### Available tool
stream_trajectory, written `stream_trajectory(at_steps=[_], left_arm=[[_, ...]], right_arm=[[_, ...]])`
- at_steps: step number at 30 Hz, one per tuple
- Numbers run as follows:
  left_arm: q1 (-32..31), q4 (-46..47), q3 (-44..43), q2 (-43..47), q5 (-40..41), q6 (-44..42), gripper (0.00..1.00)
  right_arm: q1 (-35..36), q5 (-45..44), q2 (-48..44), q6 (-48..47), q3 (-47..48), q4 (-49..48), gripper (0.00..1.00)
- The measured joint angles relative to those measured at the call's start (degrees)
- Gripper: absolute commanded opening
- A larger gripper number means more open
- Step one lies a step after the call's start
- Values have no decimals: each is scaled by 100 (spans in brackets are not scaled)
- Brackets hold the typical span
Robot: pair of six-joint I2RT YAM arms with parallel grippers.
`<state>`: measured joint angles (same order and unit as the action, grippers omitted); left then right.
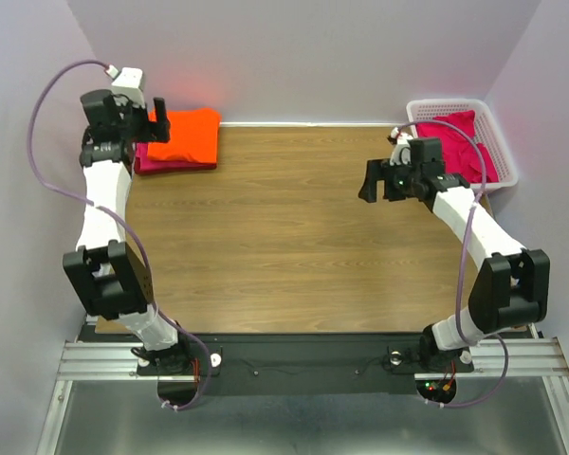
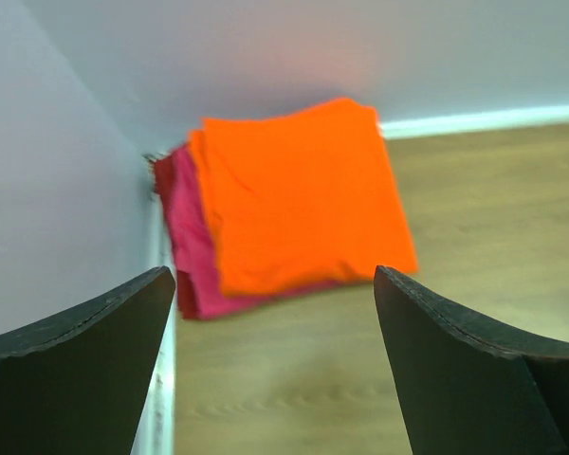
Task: Fold and stack the t-shirts
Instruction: Reset both grippers
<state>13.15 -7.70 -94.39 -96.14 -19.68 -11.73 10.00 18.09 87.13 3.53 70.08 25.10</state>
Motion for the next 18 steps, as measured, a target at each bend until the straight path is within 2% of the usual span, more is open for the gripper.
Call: stream_trajectory(at_steps=[12,18], left_arm=[[-1434,-577,3034,2247,-343,-160,99],[-1552,-684,4105,2813,-269,-177,99]], right_arm=[[-361,192,-640,79,-1303,48,100],[-361,214,-935,81,-1631,146,100]])
